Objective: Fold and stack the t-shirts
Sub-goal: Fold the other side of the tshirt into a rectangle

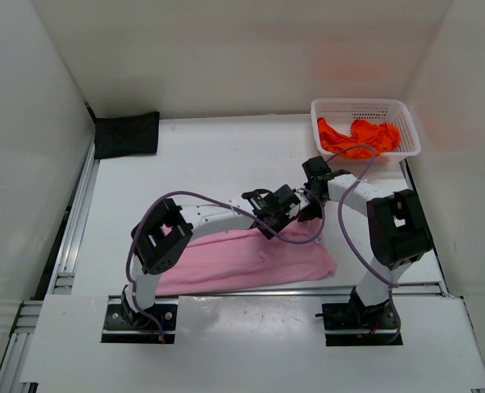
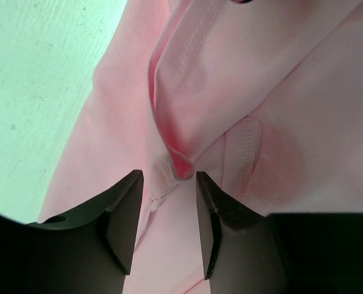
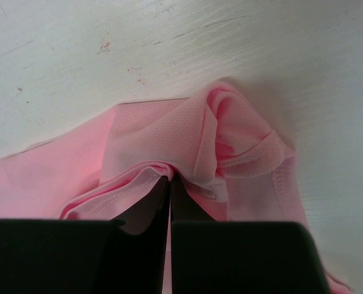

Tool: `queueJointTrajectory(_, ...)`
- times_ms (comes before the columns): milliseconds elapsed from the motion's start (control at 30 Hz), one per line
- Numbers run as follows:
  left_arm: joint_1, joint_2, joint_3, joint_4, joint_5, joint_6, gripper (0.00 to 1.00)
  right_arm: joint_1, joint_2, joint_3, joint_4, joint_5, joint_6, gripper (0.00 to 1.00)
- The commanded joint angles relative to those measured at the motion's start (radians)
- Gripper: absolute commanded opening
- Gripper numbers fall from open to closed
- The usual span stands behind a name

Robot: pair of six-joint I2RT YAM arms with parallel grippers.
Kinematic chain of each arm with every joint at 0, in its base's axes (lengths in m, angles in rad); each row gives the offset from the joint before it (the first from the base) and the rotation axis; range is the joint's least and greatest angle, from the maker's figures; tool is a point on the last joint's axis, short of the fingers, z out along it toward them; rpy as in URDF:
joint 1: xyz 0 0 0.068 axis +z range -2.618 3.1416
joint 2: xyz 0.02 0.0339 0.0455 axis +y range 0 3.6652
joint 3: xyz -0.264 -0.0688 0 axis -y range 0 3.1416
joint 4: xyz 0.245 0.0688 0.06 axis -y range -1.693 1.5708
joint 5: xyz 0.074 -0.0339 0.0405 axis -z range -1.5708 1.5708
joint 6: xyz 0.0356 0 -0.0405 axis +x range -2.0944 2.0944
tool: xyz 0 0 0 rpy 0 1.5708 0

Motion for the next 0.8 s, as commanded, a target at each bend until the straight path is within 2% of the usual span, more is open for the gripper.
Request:
queueJointTrajectory(0, -0.007, -0.052, 0.031, 0.009, -0.008, 0.0, 0.5, -0.003, -0.013, 0.031, -0.001, 0.0, -0.017, 0.0)
queueJointTrajectory(167, -0.007, -0.021, 0.031, 0.009, 0.002, 0.0, 0.49, -0.003, -0.013, 0.041, -0.01, 0.0, -0.017, 0.0)
queueJointTrajectory(267, 0.013, -0.021, 0.041, 0.009, 0.023, 0.0, 0.31, -0.003, -0.022, 0.041, -0.01, 0.01, -0.026, 0.0)
queueJointTrajectory(367, 0.023, -0.012, 0.05, 0.009, 0.032, 0.0, 0.21, -0.003, -0.022, 0.041, -0.01, 0.01, -0.026, 0.0)
queueJointTrajectory(433, 0.023, -0.012, 0.05, 0.0, 0.045, 0.0, 0.11, -0.003, -0.022, 0.041, -0.01, 0.01, -0.026, 0.0)
queueJointTrajectory(767, 0.053, -0.075, 0.041, -0.058, 0.092, 0.0, 0.11, -0.003, -0.075, 0.028, -0.028, 0.01, -0.036, 0.0)
